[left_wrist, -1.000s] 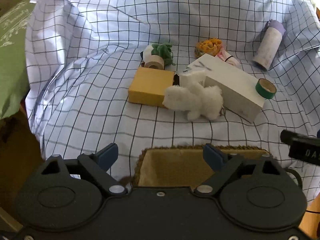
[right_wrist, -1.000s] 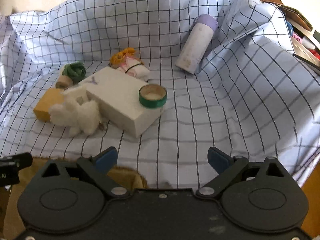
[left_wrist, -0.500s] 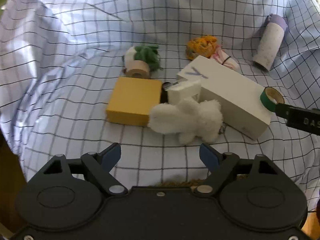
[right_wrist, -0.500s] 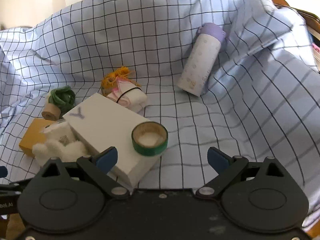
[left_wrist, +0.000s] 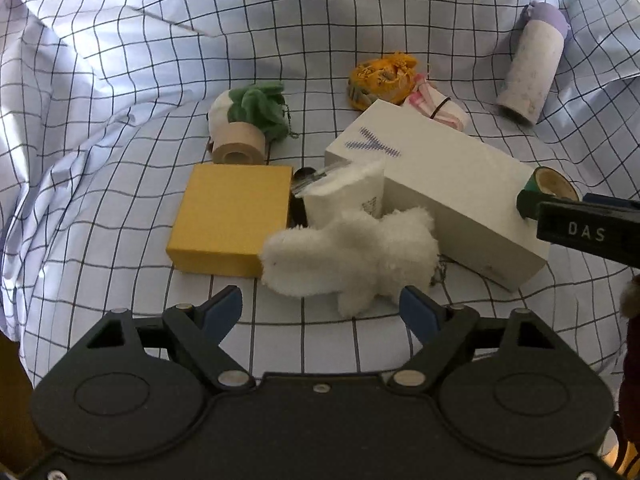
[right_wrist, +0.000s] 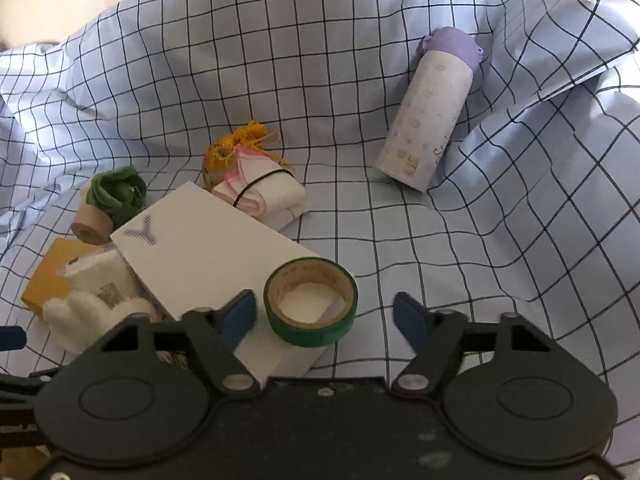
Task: Organize soft objects
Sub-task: 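Reach and grasp the green tape roll with the right tool while the left tool approaches the white plush, then grasp the white plush toy with the left tool while the right tool holds the tape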
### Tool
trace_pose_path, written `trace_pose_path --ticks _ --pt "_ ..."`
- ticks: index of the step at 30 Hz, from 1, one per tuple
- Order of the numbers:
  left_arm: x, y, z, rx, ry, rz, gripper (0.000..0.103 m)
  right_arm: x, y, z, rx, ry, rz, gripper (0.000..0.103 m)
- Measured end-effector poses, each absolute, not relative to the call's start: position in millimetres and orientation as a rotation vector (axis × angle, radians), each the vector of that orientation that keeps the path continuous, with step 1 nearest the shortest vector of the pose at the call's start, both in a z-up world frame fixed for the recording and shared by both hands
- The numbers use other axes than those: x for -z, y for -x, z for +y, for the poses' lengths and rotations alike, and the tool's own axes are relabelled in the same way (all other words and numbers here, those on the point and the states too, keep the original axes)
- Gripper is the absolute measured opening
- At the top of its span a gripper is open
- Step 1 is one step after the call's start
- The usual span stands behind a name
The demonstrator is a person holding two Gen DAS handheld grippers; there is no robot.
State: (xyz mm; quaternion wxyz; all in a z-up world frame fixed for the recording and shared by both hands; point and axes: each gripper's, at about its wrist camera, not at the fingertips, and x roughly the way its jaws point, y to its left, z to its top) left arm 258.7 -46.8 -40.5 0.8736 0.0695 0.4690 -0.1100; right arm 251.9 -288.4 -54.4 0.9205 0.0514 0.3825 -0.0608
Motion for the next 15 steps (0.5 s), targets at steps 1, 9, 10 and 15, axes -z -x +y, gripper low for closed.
trace_pose_path --ticks 1,9,10,15 --pt "40.3 -259.2 -48.0 0.231 -0.153 0.974 0.082 53.7 -252.3 -289.1 0.119 -0.109 0.784 0.057" --pt "33.8 -254.3 -65.7 0.313 -0.251 0.904 0.082 51.5 -239.7 -303.1 0.124 -0.152 0.789 0.048" --pt "33.1 -252.4 -69.5 0.332 -0.276 0.888 0.082 51.4 -236.3 -306.1 0.129 -0.159 0.790 0.048" --pt "34.6 -242.0 -92.8 0.419 -0.450 0.801 0.082 53.1 -220.2 -319.9 0.158 -0.185 0.800 0.048"
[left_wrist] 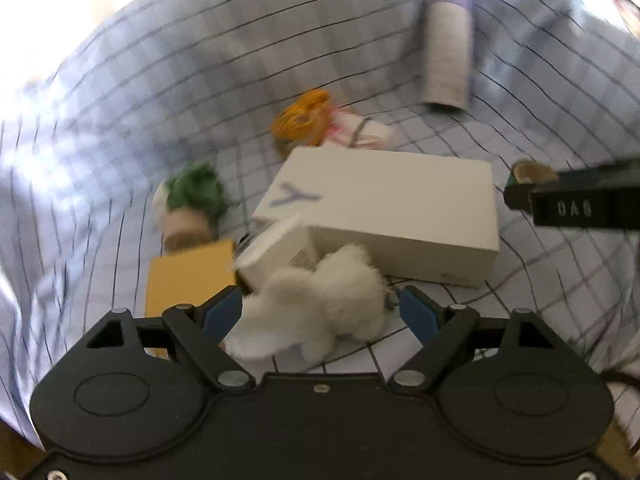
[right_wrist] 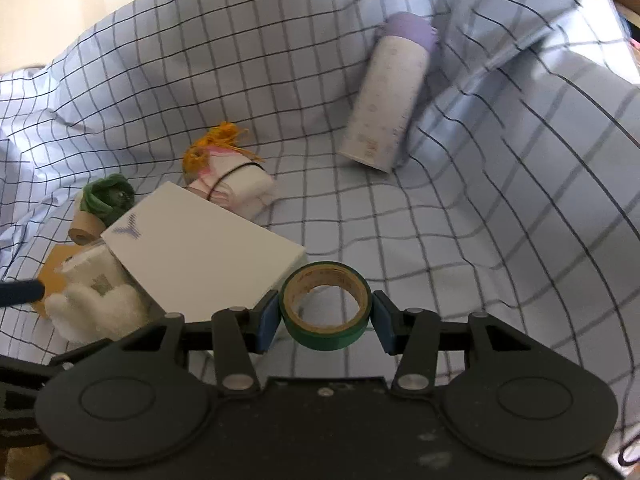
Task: Organize soft objects
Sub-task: 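Grasp the white plush toy with the left tool while the right tool holds the tape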
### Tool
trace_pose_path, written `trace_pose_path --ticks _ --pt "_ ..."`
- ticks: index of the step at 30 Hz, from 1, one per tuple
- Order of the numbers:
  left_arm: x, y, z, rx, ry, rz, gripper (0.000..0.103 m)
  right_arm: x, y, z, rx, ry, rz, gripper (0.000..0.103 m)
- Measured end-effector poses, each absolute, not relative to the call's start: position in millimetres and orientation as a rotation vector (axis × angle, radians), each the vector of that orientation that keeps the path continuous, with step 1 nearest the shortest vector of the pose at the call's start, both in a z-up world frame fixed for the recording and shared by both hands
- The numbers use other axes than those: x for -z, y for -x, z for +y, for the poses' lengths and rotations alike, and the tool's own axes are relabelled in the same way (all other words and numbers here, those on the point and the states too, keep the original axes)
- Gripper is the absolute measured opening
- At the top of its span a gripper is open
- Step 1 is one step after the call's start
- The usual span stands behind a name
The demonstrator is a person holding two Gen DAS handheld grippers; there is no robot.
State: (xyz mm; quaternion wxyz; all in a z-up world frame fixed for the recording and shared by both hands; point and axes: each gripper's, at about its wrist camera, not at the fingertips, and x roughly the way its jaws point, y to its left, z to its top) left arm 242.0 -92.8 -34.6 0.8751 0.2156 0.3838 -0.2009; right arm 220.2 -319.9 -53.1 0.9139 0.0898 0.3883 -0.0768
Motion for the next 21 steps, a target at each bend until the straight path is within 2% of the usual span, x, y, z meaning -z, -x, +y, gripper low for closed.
trace_pose_path --ticks 7,15,21 --pt "58.0 -244.3 -111.2 0.478 -0.686 0.781 0.082 59.2 -209.0 -327.3 0.166 -0.194 0.823 0.048" --pt "80.3 -258.1 -114.4 0.500 -0.749 0.813 0.083 67.7 -208.6 -324.1 0.156 -0.205 0.848 0.048" --pt "73.3 -258.2 -108.1 0.538 -0.659 0.809 0.063 71.9 -208.0 -319.6 0.154 -0.210 0.863 0.048"
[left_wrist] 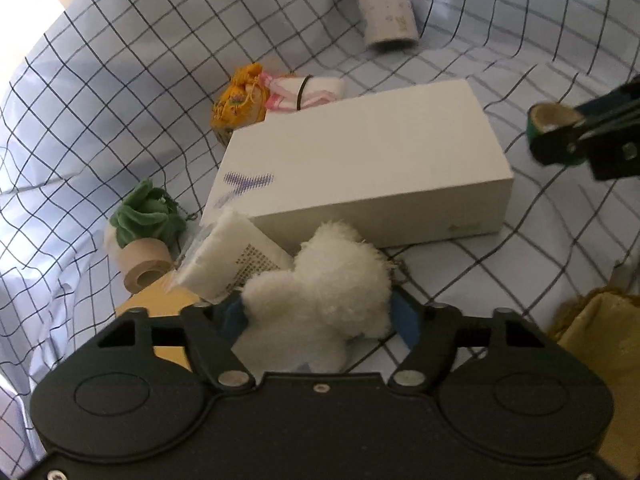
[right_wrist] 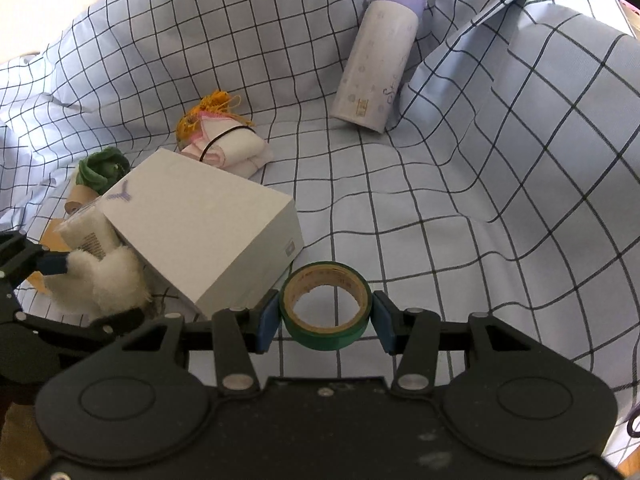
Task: Organize soft objects
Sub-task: 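Grasp the white plush toy with the left tool while the right tool holds the tape, then carry the plush with the left tool over the basket while the right tool carries the tape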
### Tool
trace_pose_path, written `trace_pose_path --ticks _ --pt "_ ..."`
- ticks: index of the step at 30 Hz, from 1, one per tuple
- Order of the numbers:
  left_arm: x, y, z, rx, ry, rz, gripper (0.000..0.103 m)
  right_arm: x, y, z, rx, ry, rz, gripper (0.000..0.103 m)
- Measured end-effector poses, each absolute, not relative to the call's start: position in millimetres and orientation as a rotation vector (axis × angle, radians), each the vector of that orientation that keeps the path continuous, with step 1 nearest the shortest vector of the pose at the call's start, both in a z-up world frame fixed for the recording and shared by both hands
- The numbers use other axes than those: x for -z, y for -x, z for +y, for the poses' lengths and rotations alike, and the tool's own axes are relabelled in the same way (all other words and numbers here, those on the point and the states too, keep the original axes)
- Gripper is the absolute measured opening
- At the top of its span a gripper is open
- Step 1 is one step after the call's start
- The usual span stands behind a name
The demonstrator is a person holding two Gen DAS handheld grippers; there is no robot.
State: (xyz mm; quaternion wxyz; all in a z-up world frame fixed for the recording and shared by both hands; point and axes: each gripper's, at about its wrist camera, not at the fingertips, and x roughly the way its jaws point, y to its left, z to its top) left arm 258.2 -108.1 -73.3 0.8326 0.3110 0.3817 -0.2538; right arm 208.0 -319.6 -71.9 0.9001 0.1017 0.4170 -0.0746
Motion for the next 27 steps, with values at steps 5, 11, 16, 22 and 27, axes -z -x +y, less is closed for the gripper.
trace_pose_path --ticks 5,11,16,22,27 --pt "61.9 -250.6 -99.9 0.538 -0.568 0.807 0.053 71.9 -206.8 -315.8 0.161 -0.211 0.868 0.048" --pt "46.3 -244.0 -88.5 0.535 -0.430 0.841 0.052 65.4 -199.1 -312.2 0.175 -0.211 0.865 0.048" --pt "25.0 -235.4 -67.9 0.494 -0.250 0.909 0.052 48.5 -184.0 -307.3 0.170 -0.213 0.837 0.048" --pt "-0.1 -211.1 -36.3 0.443 -0.068 0.941 0.052 21.7 -155.8 -292.7 0.139 -0.221 0.790 0.048" --pt "-11.2 -180.6 -19.3 0.364 -0.044 0.926 0.052 1.4 -124.0 -275.0 0.096 -0.221 0.752 0.048"
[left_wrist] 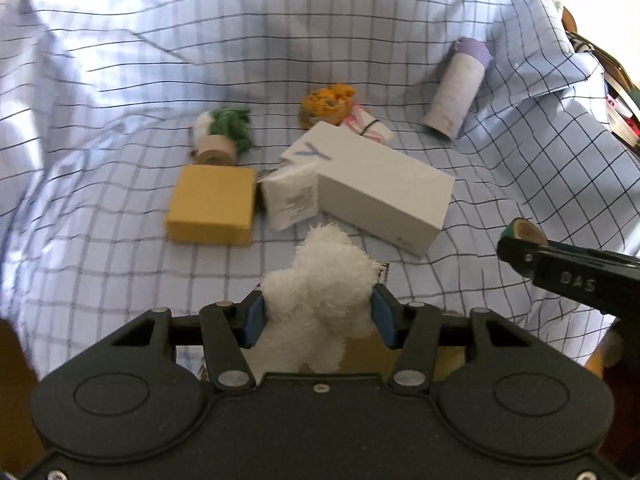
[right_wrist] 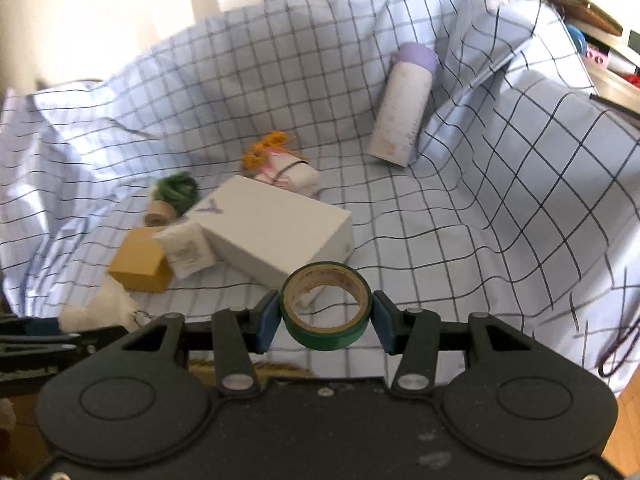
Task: Organize soft objects
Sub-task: 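Carry the plush with the left tool over the basket while the right tool carries the tape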
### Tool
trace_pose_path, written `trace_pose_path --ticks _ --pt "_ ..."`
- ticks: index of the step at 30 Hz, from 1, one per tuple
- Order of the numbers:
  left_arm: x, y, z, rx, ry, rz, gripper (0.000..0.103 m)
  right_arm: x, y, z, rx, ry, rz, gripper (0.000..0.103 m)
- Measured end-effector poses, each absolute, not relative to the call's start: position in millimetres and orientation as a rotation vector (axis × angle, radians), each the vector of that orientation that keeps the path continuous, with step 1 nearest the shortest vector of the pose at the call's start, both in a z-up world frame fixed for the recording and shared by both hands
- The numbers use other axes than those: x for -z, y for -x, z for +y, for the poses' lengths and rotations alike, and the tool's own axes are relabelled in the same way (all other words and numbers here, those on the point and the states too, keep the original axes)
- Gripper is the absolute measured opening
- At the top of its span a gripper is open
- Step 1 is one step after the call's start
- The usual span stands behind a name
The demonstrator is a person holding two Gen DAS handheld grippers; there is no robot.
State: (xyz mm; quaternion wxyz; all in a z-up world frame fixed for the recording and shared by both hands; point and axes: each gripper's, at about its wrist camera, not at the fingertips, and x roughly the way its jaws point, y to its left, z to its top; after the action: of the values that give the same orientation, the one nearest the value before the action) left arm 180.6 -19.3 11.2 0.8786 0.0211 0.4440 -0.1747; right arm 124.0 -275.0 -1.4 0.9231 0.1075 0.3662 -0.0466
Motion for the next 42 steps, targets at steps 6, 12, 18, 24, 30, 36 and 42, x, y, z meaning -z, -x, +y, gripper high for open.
trace_pose_path --ticks 6,12,18,24,30,36,42 --pt "-7.8 -148.7 -4.9 0.338 0.037 0.949 0.053 -10.5 -81.3 -251.6 0.034 -0.209 0.732 0.048" --pt "9.9 -129.8 1.3 0.294 0.059 0.986 0.053 -8.9 -57.2 -232.5 -0.006 -0.189 0.746 0.048" --pt "24.4 -124.0 9.7 0.273 0.087 1.016 0.053 -3.8 -51.8 -223.4 -0.011 -0.170 0.776 0.048" --pt "28.1 -124.3 13.5 0.271 0.113 1.020 0.053 0.5 -55.7 -216.0 -0.015 -0.147 0.803 0.048" --pt "33.1 -126.2 12.3 0.270 0.115 1.036 0.053 9.8 -63.2 -211.5 -0.017 -0.130 0.845 0.048" --pt "37.2 -129.1 9.8 0.256 0.105 1.051 0.053 15.2 -70.4 -212.0 -0.019 -0.129 0.868 0.048" --pt "34.6 -129.7 8.4 0.242 0.094 1.056 0.053 14.6 -75.6 -215.4 -0.026 -0.137 0.871 0.048"
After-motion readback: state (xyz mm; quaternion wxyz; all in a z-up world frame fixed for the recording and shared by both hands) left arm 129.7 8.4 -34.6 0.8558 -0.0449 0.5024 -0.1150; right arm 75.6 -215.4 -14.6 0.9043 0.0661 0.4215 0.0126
